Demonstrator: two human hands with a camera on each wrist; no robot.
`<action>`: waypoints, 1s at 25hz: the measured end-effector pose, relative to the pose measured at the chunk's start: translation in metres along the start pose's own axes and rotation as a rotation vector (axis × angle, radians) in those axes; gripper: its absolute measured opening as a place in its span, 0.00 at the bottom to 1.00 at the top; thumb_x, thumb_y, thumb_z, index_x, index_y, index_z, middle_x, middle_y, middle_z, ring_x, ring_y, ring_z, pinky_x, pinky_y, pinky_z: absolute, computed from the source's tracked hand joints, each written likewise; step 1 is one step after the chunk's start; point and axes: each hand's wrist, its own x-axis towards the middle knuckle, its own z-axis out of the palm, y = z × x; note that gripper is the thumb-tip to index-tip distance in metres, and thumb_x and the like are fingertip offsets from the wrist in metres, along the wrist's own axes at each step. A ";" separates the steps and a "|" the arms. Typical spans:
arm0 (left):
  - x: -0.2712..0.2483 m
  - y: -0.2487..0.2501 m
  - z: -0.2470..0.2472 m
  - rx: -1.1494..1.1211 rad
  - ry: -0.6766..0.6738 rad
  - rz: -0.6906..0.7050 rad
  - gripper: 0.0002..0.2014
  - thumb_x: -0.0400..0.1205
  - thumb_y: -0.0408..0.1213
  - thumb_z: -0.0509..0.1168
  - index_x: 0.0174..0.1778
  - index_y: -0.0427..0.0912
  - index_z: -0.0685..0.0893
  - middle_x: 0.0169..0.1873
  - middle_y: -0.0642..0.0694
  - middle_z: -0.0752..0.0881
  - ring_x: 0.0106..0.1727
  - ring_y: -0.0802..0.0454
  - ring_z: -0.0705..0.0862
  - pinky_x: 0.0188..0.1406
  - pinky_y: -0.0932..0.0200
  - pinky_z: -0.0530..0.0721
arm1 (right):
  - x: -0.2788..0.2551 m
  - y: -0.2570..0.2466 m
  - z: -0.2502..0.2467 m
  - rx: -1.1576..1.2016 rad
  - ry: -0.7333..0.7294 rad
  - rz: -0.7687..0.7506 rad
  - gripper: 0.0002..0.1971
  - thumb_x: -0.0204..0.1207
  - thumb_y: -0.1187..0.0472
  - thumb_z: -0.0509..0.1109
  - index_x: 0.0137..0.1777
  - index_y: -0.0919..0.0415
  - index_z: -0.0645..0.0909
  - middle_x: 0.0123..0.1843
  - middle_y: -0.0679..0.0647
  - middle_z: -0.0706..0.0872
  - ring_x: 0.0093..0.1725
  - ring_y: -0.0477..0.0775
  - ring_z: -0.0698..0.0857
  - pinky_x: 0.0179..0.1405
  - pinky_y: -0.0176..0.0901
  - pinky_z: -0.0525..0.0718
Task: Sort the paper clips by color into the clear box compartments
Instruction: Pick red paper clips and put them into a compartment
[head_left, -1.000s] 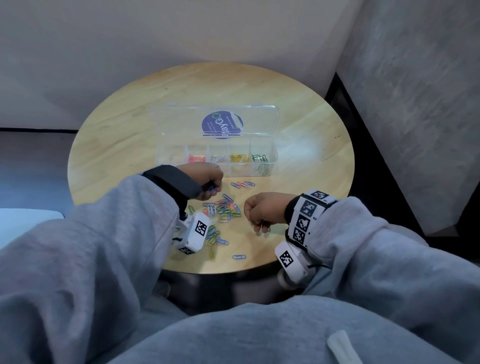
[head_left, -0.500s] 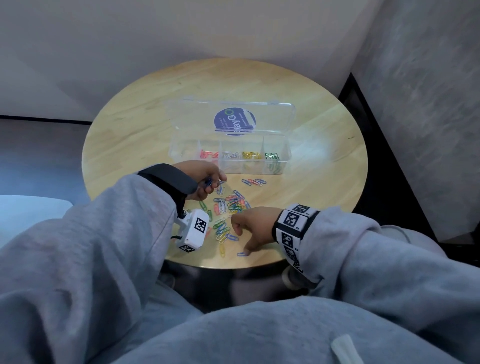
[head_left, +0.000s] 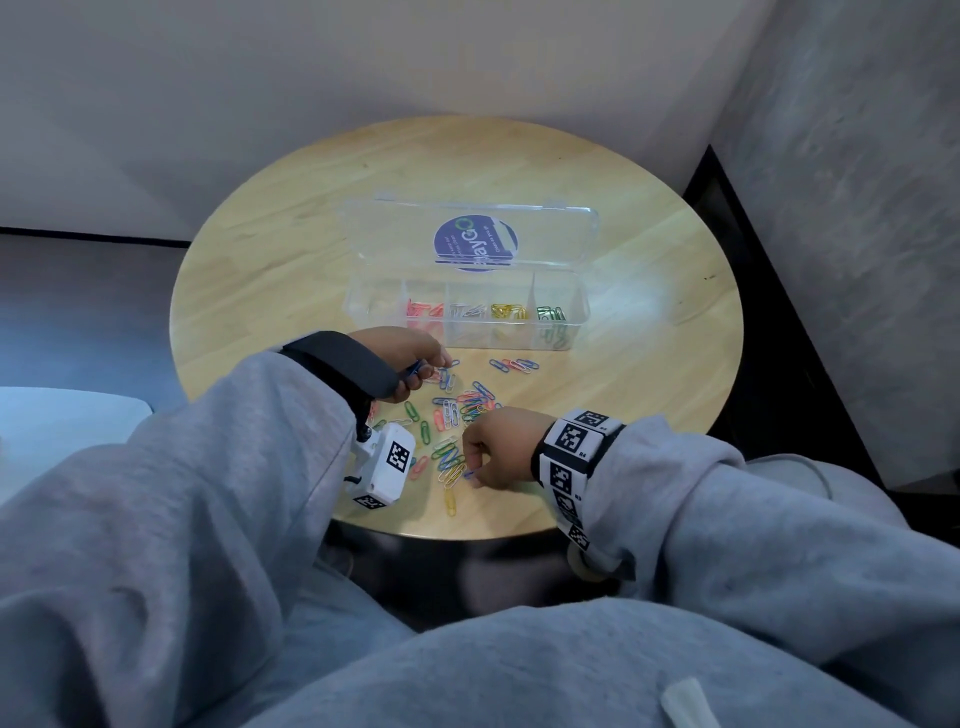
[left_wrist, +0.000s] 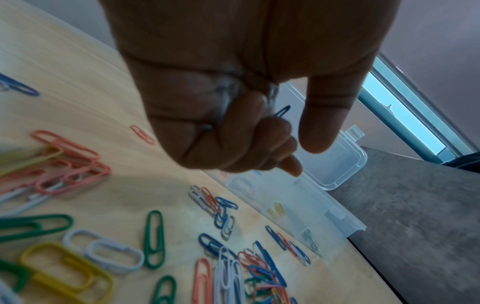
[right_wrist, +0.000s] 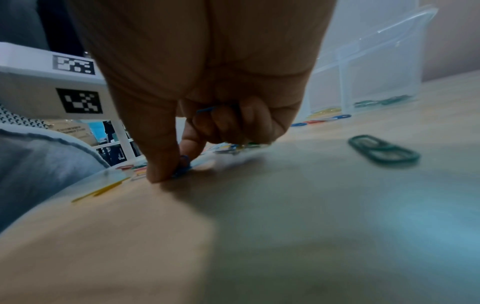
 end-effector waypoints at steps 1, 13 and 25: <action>0.000 0.000 0.001 0.014 0.007 -0.003 0.12 0.82 0.30 0.52 0.36 0.44 0.77 0.24 0.50 0.66 0.15 0.60 0.62 0.11 0.72 0.58 | 0.000 0.002 -0.001 0.001 0.000 0.004 0.07 0.75 0.54 0.71 0.48 0.57 0.82 0.46 0.50 0.82 0.45 0.52 0.78 0.42 0.39 0.73; 0.003 0.013 0.040 0.838 0.089 0.379 0.05 0.78 0.35 0.63 0.45 0.49 0.81 0.31 0.56 0.76 0.40 0.51 0.76 0.30 0.63 0.70 | -0.023 0.061 -0.029 0.902 0.112 0.363 0.12 0.75 0.65 0.60 0.30 0.61 0.74 0.29 0.56 0.76 0.25 0.52 0.70 0.24 0.38 0.69; 0.034 0.021 0.070 1.375 -0.011 0.450 0.04 0.78 0.40 0.68 0.46 0.51 0.81 0.46 0.50 0.80 0.48 0.48 0.79 0.42 0.60 0.71 | -0.037 0.095 -0.030 1.701 0.184 0.396 0.13 0.73 0.65 0.51 0.27 0.59 0.66 0.22 0.53 0.73 0.17 0.48 0.70 0.12 0.27 0.61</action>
